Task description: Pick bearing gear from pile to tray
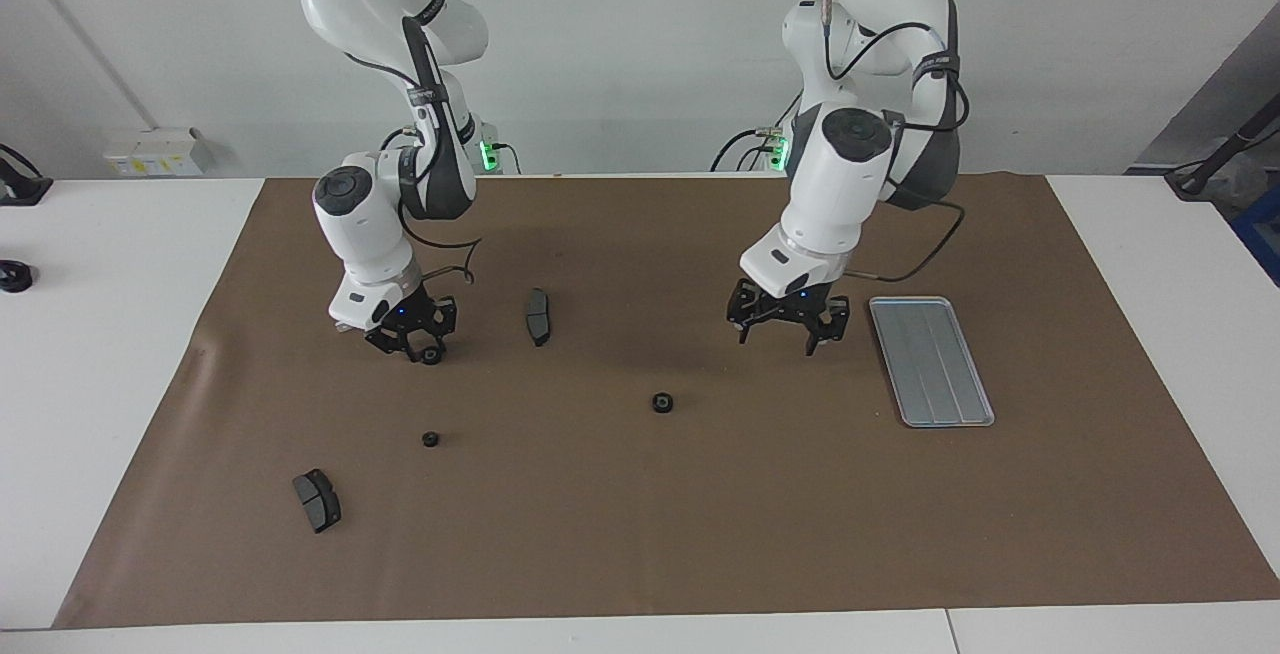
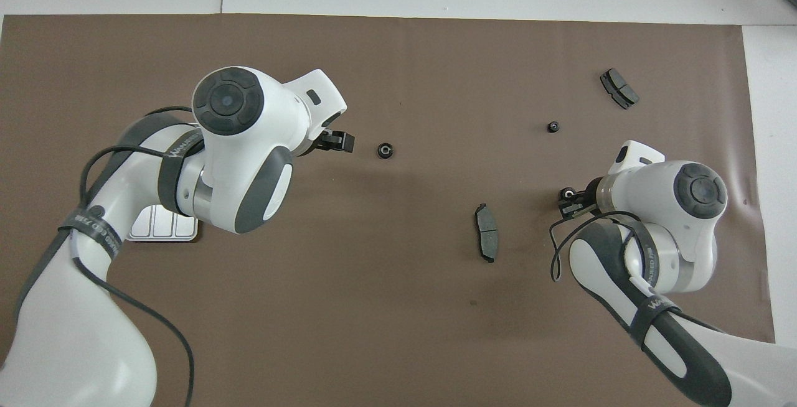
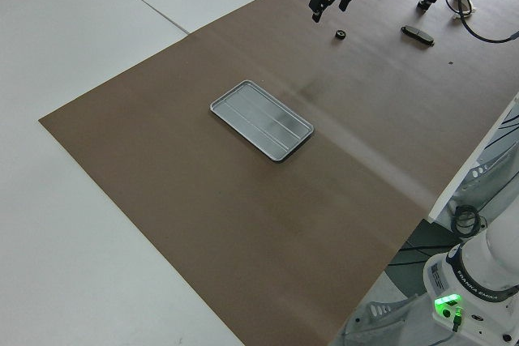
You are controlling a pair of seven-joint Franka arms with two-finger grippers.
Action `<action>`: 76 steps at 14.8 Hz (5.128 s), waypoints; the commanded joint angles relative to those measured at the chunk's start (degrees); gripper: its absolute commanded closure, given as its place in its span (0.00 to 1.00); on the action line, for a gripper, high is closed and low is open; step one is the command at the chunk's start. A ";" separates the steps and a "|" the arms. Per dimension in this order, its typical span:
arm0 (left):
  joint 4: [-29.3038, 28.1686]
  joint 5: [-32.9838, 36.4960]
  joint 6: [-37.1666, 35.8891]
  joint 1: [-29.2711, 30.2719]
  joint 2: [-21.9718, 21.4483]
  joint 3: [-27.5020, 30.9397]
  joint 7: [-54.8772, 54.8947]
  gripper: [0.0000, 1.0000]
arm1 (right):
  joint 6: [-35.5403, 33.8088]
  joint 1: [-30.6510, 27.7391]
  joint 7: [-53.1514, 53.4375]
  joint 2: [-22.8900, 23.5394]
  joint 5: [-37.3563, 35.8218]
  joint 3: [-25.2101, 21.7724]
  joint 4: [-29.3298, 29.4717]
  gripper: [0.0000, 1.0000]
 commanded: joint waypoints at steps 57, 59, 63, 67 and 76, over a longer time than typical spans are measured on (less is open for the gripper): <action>-25.65 0.49 5.79 14.91 -15.64 9.82 15.12 0.94 | 9.37 25.55 60.94 29.86 3.07 1.64 43.51 0.74; -27.69 0.49 7.84 16.84 -16.17 9.82 16.43 0.94 | 9.28 25.73 61.19 29.59 1.92 1.55 42.72 0.00; -30.76 -1.79 11.60 17.99 -16.00 9.82 17.06 0.90 | 7.63 23.98 60.93 27.24 -2.56 -0.11 41.85 0.00; -33.23 -2.33 13.03 17.90 -16.26 9.82 17.06 0.67 | -4.13 18.02 50.70 18.53 -2.65 -2.41 38.41 0.00; -22.11 -1.89 2.96 14.92 -15.12 9.30 16.79 0.00 | -15.24 5.34 17.17 16.58 -2.04 -2.23 33.93 0.00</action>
